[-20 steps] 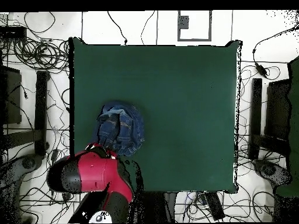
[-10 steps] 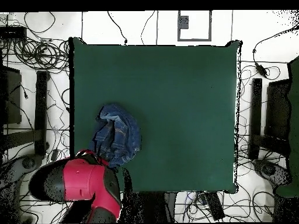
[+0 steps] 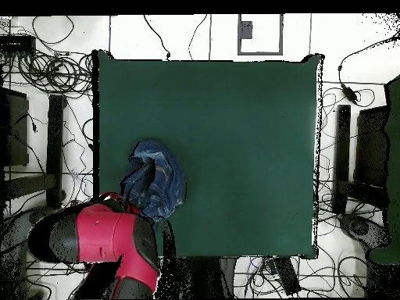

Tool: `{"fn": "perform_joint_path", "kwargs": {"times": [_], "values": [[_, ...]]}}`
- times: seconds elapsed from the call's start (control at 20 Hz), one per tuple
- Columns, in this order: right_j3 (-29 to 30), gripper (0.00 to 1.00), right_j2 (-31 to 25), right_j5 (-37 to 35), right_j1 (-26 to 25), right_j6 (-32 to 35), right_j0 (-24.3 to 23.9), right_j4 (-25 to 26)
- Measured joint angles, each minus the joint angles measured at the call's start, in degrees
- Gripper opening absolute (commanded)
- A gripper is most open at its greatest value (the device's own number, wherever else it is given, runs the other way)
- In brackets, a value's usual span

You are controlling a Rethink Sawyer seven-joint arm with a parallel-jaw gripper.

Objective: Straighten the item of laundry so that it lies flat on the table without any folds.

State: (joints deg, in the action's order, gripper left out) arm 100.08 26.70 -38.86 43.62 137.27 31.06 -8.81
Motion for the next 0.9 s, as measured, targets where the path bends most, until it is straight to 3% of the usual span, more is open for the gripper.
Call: {"fn": "perform_joint_path", "kwargs": {"times": [0.65, 0.9], "values": [[-9.28, 0.0, -1.28, 4.47, -2.54, 0.0, -10.06, 0.26], [-13.2, 0.0, -1.62, 4.32, -3.75, 0.0, -11.8, 0.29]]}}
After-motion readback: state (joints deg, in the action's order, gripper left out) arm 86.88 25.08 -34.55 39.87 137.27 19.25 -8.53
